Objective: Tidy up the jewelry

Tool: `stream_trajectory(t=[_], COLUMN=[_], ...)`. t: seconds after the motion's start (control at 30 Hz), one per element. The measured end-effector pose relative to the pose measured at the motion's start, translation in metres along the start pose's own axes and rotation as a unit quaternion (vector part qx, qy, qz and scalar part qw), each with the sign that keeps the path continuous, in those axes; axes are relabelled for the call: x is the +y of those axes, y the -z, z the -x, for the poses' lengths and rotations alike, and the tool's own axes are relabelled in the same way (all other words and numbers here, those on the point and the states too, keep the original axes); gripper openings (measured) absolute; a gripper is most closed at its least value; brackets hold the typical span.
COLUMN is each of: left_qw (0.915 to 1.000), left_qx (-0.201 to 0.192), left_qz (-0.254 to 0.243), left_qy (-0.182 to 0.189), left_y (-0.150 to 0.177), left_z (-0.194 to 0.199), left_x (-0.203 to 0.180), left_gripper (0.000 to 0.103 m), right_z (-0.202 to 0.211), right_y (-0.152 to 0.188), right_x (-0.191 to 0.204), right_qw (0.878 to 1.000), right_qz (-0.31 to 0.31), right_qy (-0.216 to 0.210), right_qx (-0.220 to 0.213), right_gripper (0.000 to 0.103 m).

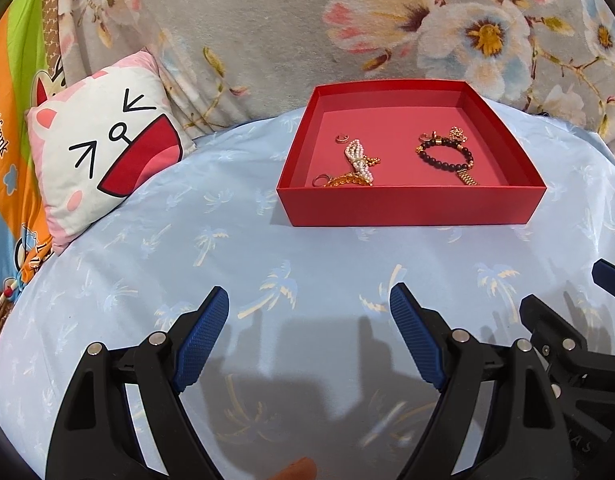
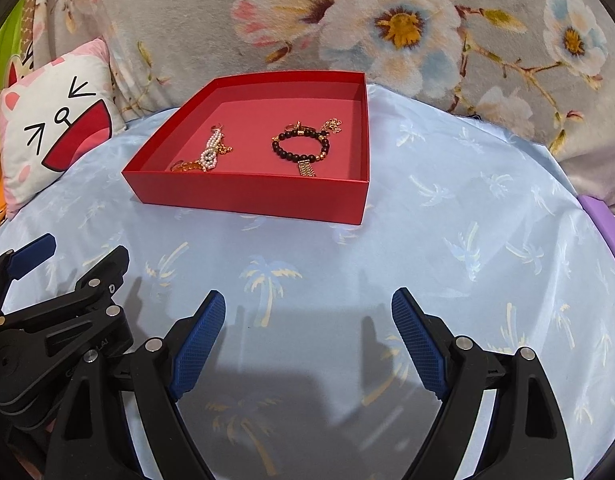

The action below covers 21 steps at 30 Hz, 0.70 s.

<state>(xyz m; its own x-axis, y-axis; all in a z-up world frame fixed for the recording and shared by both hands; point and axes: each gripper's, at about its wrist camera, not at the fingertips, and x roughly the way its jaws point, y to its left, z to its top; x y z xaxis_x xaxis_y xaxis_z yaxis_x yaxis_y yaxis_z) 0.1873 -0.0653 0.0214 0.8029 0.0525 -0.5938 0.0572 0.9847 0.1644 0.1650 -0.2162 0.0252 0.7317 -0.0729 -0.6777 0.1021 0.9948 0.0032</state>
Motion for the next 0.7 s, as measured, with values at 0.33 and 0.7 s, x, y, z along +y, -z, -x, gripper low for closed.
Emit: stream_trajectory(t=[0.33, 0.7], left_qw=[1.0, 0.9999], left_qx=[-0.005, -0.007], left_qz=[-0.003, -0.005], left_qy=[-0.005, -0.007], left_y=[-0.0009, -0.0007], left_z=[0.0017, 0.0039], left_x=[-0.0013, -0.0009], left_gripper=[0.08, 0.079], right_z=[0.0002, 0.0001], right_y=[0.0002, 0.0], right_x=[0.0, -0.0004], right_qw=[1.0, 1.0], right_qz=[0.0, 0.0], right_qy=[0.001, 0.001], right_qx=[-0.001, 0.0], right_gripper=[0.084, 0.084])
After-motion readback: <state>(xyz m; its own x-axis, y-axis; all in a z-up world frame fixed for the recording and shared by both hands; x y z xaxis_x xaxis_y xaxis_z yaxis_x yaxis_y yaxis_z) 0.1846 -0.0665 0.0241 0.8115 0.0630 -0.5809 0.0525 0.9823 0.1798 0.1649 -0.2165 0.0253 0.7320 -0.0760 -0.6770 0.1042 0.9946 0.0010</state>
